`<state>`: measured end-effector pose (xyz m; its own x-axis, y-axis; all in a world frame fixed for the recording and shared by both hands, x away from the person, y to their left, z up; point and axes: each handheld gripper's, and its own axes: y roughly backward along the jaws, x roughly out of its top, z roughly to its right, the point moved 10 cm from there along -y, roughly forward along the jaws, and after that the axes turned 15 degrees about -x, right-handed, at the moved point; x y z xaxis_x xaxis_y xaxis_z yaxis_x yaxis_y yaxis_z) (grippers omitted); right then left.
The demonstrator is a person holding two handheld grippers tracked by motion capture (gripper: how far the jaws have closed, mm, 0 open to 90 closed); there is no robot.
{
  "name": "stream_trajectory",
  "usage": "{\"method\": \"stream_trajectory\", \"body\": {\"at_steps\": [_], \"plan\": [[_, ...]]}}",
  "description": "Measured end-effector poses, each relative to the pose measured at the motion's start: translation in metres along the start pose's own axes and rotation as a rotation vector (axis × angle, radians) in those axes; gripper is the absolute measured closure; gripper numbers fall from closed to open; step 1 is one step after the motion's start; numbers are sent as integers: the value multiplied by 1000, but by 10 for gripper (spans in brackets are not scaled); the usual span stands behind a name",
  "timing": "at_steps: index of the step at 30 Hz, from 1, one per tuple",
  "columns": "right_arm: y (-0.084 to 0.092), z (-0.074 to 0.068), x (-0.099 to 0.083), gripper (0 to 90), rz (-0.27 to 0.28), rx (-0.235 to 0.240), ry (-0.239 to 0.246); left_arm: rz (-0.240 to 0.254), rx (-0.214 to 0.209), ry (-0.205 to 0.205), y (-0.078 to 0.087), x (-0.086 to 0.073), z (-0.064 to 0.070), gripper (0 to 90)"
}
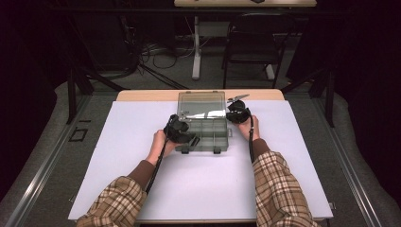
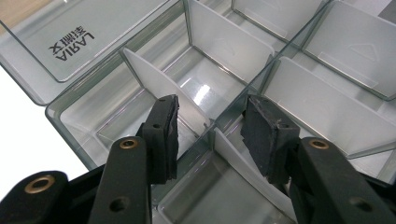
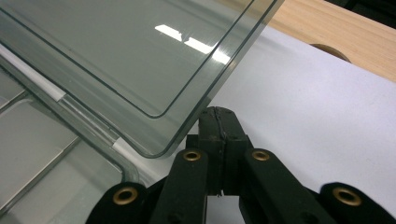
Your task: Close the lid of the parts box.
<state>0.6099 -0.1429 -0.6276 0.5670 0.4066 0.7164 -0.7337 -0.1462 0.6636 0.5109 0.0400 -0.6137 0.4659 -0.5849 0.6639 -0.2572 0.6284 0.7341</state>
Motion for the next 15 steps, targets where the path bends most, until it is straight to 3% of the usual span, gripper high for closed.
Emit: {"method": "stream_trajectory", "body": {"at_steps": [6, 15], "plan": [[1, 1, 4, 900, 31, -13, -23, 0, 0, 0, 0, 0, 0, 552], [4, 2, 8, 900, 56, -29, -19, -1, 1, -1, 0, 0, 0, 551]]}}
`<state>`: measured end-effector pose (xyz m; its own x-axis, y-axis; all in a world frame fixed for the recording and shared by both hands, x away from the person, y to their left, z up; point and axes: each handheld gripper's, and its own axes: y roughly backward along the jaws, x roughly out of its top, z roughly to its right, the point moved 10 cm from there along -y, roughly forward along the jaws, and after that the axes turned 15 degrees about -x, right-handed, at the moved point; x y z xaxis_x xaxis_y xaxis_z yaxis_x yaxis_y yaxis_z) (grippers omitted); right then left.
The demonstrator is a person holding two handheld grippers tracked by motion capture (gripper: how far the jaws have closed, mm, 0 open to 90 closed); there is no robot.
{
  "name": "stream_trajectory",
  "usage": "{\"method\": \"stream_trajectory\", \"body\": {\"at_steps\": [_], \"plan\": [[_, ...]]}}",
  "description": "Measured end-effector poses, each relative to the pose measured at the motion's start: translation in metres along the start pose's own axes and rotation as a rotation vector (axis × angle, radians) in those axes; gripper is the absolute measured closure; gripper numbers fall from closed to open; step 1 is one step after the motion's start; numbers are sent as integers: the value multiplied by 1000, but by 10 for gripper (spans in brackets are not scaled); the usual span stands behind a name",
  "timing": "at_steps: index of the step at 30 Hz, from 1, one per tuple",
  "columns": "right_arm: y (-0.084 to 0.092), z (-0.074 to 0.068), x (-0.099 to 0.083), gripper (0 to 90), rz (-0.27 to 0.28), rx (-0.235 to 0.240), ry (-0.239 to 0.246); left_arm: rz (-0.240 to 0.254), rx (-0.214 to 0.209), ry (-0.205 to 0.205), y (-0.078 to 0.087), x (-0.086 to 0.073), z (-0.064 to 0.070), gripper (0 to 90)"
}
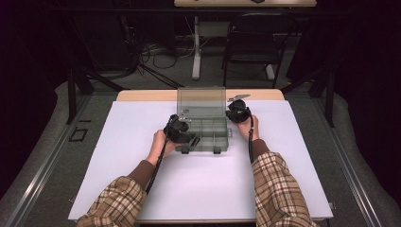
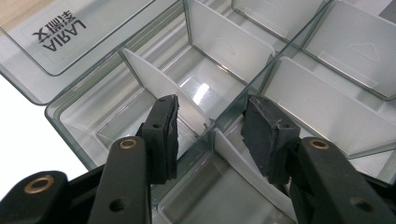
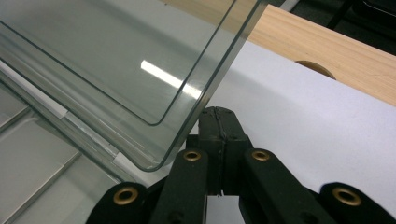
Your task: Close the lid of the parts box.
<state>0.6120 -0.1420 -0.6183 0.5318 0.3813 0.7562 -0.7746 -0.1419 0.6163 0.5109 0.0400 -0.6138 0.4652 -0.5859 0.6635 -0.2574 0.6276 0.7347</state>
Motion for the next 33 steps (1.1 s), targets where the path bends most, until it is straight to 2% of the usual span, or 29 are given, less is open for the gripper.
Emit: {"method": "stream_trajectory", "body": {"at_steps": [8, 15, 21, 27, 33], "plan": [[5, 1, 5, 900, 22, -2, -10, -3, 5, -4, 0, 0, 0, 550], [11, 4, 12, 900, 64, -4, -10, -4, 10, -4, 0, 0, 0, 549], [12, 4, 14, 900, 69, -5, -6, -3, 11, -2, 0, 0, 0, 548], [15, 5, 17, 900, 90, 10, -32, -3, 12, -1, 0, 0, 0, 548], [18, 5, 18, 900, 99, 11, -33, -4, 13, -1, 0, 0, 0, 547]]}}
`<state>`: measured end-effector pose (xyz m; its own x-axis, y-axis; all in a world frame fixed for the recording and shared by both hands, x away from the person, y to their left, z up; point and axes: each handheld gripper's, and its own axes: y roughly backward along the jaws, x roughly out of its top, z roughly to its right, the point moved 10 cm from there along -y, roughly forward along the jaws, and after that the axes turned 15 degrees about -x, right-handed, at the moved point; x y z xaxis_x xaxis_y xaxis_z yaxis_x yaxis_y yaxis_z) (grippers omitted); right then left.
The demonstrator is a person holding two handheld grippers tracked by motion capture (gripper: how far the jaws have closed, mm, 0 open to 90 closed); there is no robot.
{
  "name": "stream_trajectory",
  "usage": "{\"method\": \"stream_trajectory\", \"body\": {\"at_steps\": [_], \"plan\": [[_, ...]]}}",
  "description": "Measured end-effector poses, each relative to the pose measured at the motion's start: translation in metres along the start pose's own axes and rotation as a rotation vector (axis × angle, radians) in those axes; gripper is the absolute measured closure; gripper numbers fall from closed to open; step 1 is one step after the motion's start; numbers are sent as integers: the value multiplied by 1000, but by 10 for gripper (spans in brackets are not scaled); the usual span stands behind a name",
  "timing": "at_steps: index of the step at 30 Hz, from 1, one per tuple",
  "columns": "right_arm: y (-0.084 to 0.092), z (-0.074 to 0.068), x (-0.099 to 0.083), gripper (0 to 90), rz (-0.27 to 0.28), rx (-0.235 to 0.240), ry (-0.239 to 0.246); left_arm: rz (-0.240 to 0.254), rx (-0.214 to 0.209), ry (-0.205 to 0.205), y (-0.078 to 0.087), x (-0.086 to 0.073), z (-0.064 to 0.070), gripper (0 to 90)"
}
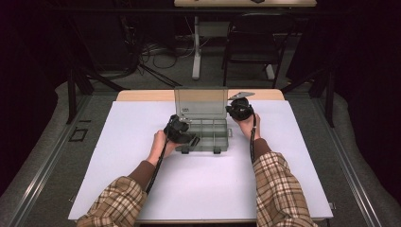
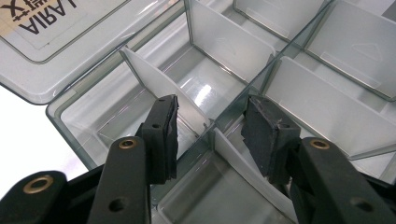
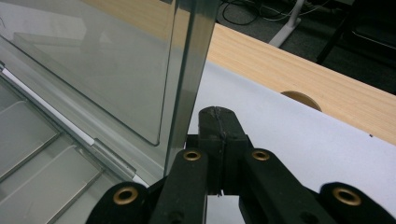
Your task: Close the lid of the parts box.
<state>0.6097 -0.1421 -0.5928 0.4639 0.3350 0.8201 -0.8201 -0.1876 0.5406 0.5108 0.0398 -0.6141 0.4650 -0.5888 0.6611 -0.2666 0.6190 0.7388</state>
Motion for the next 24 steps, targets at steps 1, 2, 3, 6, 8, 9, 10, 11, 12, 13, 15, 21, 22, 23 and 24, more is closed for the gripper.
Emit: {"method": "stream_trajectory", "body": {"at_steps": [1, 2, 3, 6, 8, 9, 10, 11, 12, 13, 15, 21, 22, 23, 24], "plan": [[0, 0, 0, 900, 2, 0, -1, 0, 0, 0, 0, 0, 0, 547], [1, 0, 0, 900, 5, 1, -2, 0, 0, 0, 0, 0, 0, 547], [1, 0, 0, 900, 5, 2, -4, 1, 0, 0, 0, 0, 0, 547], [2, 0, 1, 900, 11, 2, 2, 1, 1, 1, 0, 0, 0, 546], [3, 0, 2, 900, 14, -1, 0, 3, 0, 2, 0, 0, 0, 546], [3, 0, 2, 900, 15, -2, 1, 2, 1, 2, 0, 0, 0, 546], [4, 0, 3, 900, 16, -2, 4, 3, 1, 2, 0, 0, 0, 546], [4, 0, 3, 900, 19, -1, 2, 2, 2, 1, 0, 0, 0, 545], [5, 0, 4, 900, 20, -1, 2, 2, 2, 1, 0, 0, 0, 545], [5, 0, 4, 900, 22, -1, 0, 2, 2, 1, 0, 0, 0, 545], [6, 1, 5, 900, 29, -3, 3, -5, 15, -8, -1, 0, 0, 542], [10, 1, 8, 900, 60, -18, 3, -6, 19, -9, -2, -1, 0, 535], [10, 1, 8, 900, 62, -17, 5, -6, 19, -10, -2, -1, 0, 535], [11, 1, 8, 900, 61, -17, 7, -6, 19, -10, -2, -1, 0, 535], [11, 1, 9, 900, 62, -16, 8, -6, 19, -10, -2, -1, 0, 535]]}}
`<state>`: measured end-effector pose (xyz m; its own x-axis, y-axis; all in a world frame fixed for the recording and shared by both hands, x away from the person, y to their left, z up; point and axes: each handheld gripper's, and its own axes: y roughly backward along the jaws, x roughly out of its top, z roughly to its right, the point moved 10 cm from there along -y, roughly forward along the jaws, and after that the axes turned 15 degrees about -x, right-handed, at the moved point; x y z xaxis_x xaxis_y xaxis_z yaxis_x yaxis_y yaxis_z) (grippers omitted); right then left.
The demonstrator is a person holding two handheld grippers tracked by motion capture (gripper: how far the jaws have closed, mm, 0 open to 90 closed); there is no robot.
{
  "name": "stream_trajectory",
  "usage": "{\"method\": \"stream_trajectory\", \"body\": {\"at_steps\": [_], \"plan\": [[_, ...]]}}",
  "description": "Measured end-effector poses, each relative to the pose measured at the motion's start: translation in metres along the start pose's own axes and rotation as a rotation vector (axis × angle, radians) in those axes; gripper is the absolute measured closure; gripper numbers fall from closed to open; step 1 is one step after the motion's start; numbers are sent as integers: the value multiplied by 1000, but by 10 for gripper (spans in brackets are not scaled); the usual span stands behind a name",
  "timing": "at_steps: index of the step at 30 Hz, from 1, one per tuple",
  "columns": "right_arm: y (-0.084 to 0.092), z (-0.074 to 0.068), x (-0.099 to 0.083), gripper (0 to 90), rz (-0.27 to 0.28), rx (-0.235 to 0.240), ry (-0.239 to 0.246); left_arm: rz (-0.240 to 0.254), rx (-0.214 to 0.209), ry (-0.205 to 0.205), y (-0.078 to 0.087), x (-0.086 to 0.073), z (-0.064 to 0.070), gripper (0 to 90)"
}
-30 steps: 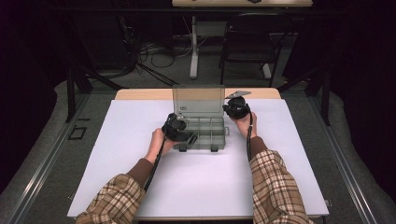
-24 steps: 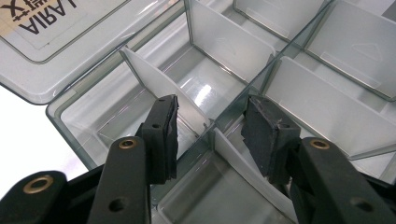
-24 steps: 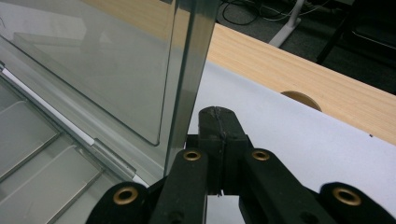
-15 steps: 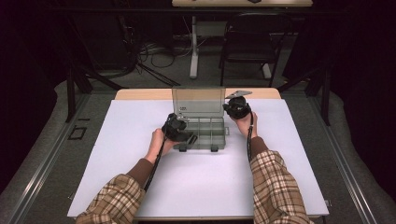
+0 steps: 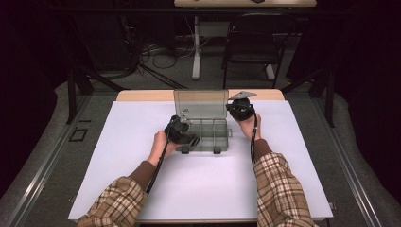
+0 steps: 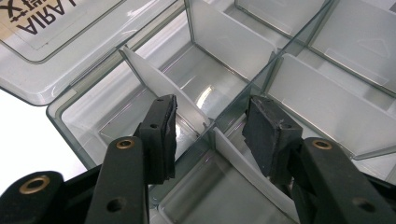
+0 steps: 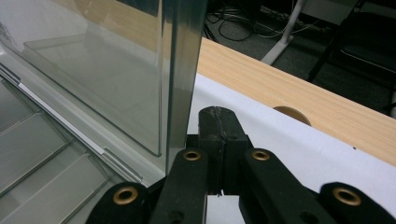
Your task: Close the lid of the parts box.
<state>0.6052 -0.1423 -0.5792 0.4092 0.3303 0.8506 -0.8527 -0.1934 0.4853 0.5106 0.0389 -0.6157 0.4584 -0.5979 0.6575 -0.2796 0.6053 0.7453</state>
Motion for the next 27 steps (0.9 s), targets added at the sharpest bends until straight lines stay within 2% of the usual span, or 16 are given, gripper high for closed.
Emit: {"method": "stream_trajectory", "body": {"at_steps": [20, 21, 22, 26, 27], "plan": [[9, 0, 4, 900, 39, 13, 18, 0, 1, 16, -1, 0, 1, 491], [10, 0, 4, 900, 38, 14, 19, -4, -5, 12, -1, 0, 2, 463], [9, 0, 4, 900, 40, 17, 18, -4, -6, 10, -1, 0, 2, 373], [9, 1, 4, 900, 43, 20, 21, 4, 4, -10, 3, 4, 5, 164], [10, 0, 3, 900, 42, 21, 18, 19, 4, -11, 6, 7, 5, 153]]}}
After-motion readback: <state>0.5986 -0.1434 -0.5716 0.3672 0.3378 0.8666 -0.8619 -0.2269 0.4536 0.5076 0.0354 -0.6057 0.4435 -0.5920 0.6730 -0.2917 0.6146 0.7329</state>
